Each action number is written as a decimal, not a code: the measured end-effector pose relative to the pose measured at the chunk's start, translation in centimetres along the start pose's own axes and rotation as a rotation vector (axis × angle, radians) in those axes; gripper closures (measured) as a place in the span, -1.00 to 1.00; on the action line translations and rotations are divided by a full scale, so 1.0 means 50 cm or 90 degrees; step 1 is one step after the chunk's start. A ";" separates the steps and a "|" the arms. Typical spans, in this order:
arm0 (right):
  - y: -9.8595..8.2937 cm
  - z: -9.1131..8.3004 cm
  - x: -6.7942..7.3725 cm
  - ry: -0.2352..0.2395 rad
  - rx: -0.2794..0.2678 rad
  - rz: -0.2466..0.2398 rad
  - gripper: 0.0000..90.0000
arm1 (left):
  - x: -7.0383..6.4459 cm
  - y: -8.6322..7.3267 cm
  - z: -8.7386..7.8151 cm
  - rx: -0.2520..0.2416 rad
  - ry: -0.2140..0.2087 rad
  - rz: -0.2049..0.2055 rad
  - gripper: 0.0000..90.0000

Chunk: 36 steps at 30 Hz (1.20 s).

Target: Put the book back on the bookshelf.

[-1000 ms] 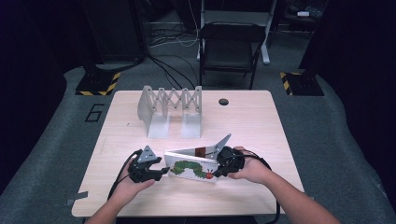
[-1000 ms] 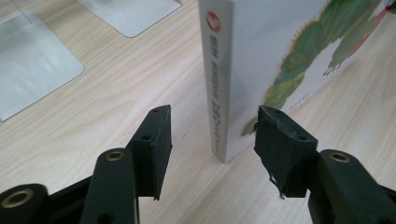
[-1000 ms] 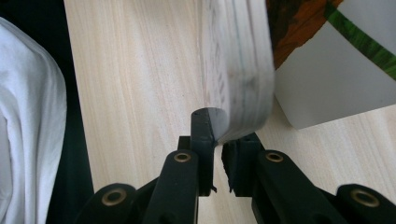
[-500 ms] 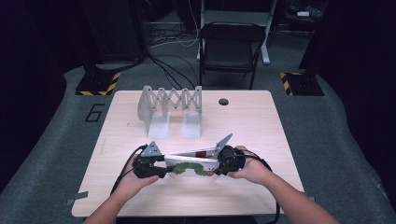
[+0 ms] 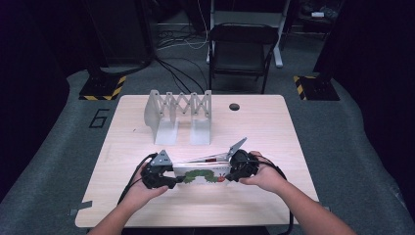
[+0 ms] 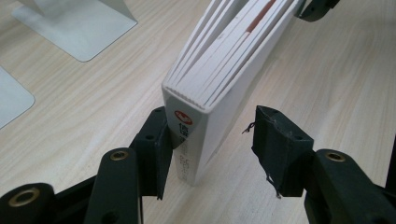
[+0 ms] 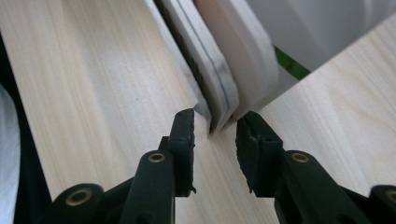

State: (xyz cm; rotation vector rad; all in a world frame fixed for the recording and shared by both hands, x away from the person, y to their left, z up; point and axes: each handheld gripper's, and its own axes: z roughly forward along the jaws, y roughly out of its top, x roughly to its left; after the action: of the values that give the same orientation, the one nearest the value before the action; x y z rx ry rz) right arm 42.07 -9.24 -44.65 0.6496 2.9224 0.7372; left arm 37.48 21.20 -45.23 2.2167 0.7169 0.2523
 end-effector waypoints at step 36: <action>-0.009 -0.009 -0.021 -0.030 -0.018 0.050 0.30 | -0.019 0.069 0.027 0.002 -0.033 0.065 0.49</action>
State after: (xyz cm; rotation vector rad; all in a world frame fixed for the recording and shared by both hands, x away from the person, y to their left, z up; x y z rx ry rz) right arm 42.79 -10.24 -44.50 0.7723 2.8528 0.7595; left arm 38.65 17.96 -43.56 2.2573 0.5770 0.2440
